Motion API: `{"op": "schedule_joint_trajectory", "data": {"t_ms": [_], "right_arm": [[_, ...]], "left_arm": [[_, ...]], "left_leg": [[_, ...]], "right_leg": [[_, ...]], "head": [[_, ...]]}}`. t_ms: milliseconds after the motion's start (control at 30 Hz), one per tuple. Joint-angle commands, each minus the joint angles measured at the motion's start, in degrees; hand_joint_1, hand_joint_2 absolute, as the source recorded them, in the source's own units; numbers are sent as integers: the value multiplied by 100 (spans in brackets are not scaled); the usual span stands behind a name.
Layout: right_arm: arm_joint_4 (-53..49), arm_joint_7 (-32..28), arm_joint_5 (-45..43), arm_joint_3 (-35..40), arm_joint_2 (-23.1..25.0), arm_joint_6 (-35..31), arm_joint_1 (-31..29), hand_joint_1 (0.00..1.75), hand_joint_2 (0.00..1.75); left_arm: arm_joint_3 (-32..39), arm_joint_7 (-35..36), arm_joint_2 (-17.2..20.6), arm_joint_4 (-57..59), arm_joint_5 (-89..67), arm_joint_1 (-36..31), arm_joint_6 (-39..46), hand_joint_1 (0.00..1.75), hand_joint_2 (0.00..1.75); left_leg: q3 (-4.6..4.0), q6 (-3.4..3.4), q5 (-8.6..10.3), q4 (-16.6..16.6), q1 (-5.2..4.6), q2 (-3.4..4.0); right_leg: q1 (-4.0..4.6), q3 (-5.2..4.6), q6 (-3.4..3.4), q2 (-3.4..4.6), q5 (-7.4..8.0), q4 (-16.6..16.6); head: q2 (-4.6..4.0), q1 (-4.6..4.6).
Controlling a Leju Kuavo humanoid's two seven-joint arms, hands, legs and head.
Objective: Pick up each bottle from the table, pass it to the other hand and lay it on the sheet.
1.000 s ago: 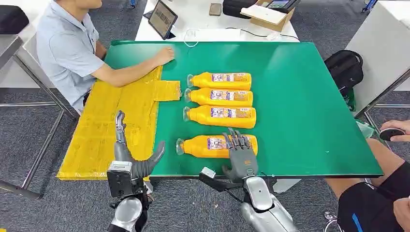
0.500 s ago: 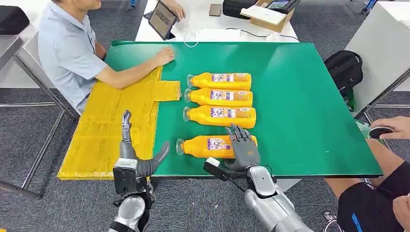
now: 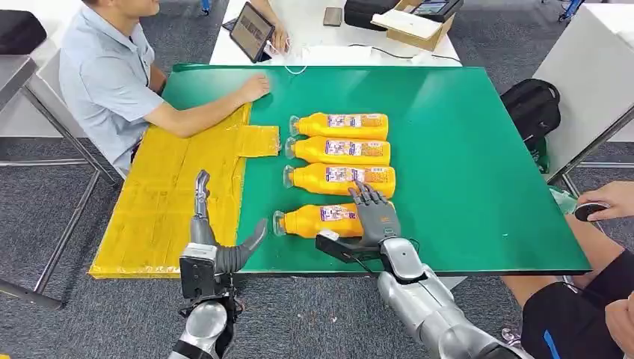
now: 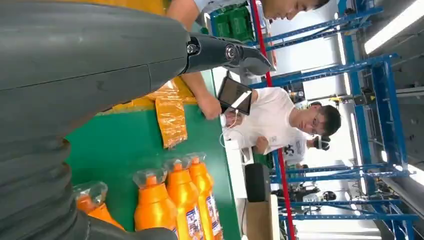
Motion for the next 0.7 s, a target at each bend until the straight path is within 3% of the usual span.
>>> {"op": "schedule_joint_trajectory", "data": {"t_ms": [33,500,667,700], "right_arm": [[960,39,-189,388,-193,1129,-297,175,175],[1042,-469,-936,447,-407,1700,-14,175,175],[693,-986,-1705,144,-238,1408,180,175,175],[337,-1288,-2150,-93,-143,1093,337,175,175]], "left_arm": [[-139,33,281,348,20,-223,-19,0,175],[-206,4,341,573,100,-365,-62,0,175],[-148,79,315,498,351,-324,-256,0,175],[-45,122,252,421,619,-274,-417,0,175]], "left_leg": [[23,-6,-4,-6,2,-2],[94,-4,-3,-11,5,-28],[105,1,-12,-16,9,-28],[109,2,-17,-14,6,-18]], "right_leg": [[2,23,-12,-1,-5,-4],[5,74,-9,-24,-11,-22],[9,53,-5,-25,-16,-32],[6,53,-2,-14,-18,-28]], "head": [[0,2],[0,2],[0,0],[0,0]]}}
